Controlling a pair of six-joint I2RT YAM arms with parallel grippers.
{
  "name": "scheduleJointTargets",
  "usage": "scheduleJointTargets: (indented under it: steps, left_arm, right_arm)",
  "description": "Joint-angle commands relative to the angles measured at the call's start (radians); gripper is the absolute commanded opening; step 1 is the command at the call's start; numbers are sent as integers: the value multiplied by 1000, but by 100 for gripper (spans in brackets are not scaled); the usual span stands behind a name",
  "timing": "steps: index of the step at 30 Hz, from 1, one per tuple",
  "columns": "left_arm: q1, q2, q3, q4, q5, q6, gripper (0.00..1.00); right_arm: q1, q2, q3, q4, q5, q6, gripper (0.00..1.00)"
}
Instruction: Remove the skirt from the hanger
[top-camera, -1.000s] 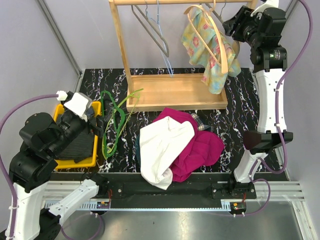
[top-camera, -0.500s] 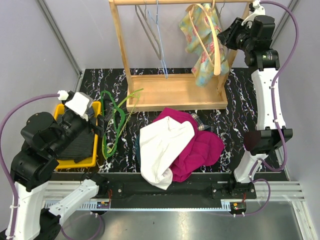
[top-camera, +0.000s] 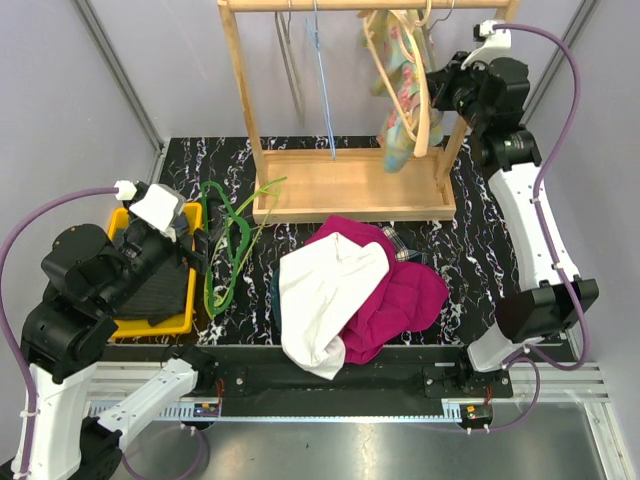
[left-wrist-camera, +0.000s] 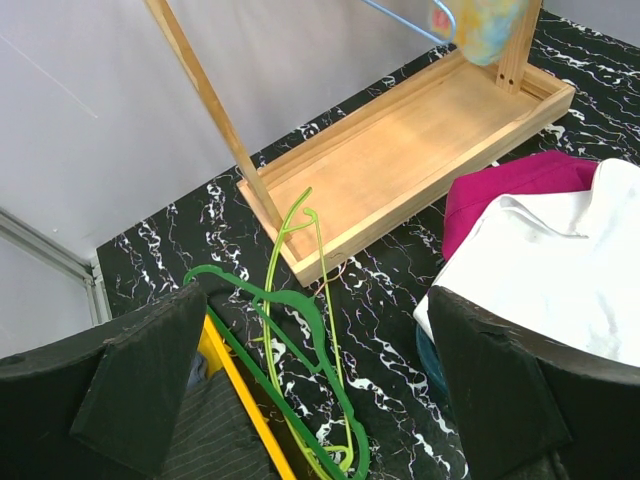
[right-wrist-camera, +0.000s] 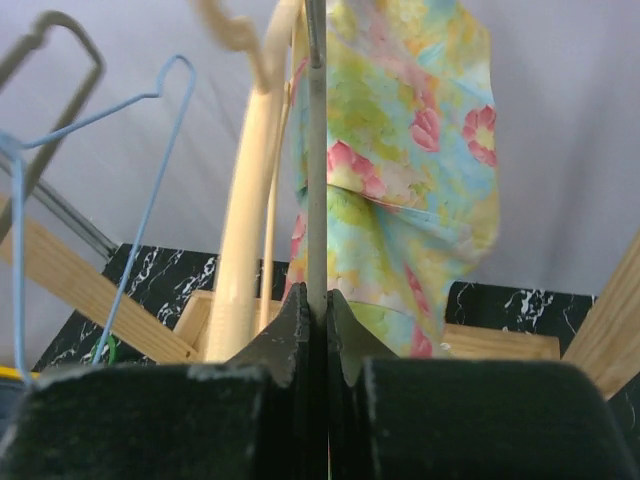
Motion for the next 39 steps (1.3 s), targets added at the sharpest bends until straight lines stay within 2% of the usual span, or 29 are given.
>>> scheduleJointTargets:
  steps: [1,7,10,12,15,20,26,30,33,35,38,39]
  left_arm:
    - [6,-1,5,56,7,2,99]
    - [7,4,7,56,17,-1,99]
    - [10,7,11,56,29,-7,99]
    - [10,7,16,56,29,-6,99]
    - [14,5,16,56,30,-4,99]
    - [14,14,38,56,52,-10,99]
    - [14,19,65,51,72,-18,99]
    - [15,27,96,44,131,-52,99]
    - [20,36,128,36,203,-76,99]
    - [20,54,143,35,239,-90,99]
    - [20,93,172,38,322,-118,99]
    - [20,105,185,45,366,-139,99]
  right_arm:
    - [42,-151,-60,303,69,-107,0]
    - [42,-191,-59,317,107,-182,0]
    - [42,-194,-26,268,141,-236,0]
    - [42,-201,-17,174,179,-271,0]
    - [44,-236,-77,113,225,-305,0]
    - [42,-332,-278,79,256,-294,0]
    - [42,-502,-497,-42,250,-248,0]
    - [42,-692,-644,-146,233,-193,0]
    - [41,-828,-681,-251,219,-199,0]
    - [42,-908,-689,-310,151,-208,0]
    - [42,-1097,-660,-341,48,-193,0]
    - [42,-1111,-605,-353,32,-158,0]
